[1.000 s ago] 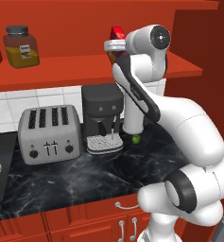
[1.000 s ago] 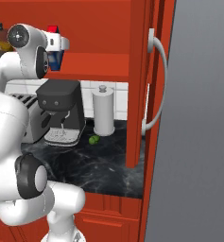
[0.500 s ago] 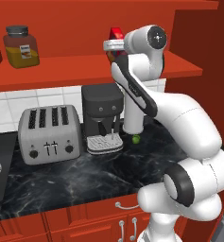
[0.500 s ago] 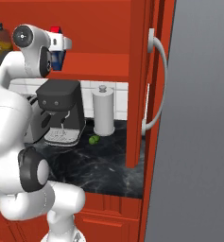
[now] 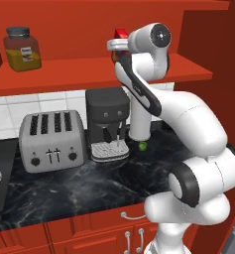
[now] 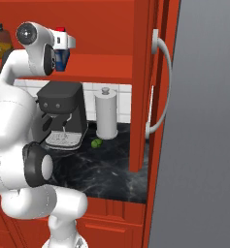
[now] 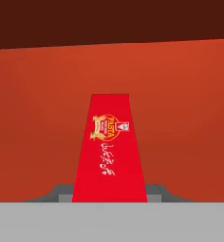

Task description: Pick the honey bottle and boxed food from the counter and place them in the cabinets closest to them.

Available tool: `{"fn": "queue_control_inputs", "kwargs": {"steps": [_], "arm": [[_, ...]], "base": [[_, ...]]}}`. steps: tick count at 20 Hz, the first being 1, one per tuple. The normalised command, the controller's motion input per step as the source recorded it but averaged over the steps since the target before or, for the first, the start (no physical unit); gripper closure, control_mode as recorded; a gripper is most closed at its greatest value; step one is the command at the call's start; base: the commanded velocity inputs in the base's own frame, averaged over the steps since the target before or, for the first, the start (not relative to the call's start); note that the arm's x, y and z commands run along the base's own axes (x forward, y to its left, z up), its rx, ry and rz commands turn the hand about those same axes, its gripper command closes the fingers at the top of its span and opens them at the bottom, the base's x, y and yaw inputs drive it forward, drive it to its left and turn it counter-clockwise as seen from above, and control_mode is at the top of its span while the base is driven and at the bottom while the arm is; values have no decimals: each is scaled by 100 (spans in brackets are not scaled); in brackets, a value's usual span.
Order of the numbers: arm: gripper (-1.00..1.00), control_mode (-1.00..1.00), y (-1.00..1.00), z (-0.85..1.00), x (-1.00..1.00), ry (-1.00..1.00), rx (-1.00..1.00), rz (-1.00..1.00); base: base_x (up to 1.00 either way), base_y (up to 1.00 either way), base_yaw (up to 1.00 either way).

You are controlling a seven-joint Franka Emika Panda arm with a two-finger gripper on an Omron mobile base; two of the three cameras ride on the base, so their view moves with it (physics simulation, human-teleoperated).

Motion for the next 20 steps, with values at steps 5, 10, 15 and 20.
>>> {"fn": "queue_control_inputs", "kwargs": {"steps": [5, 10, 15, 20], "arm": [[100, -100, 0, -9, 5, 0, 0, 0], [-100, -100, 0, 0, 0, 0, 0, 0], [-100, -100, 0, 6, -4, -1, 0, 0], [-100, -100, 0, 16, -20, -1, 1, 0]], "base": [[0, 0, 0], [0, 0, 0], [0, 0, 0], [0, 0, 0]]}}
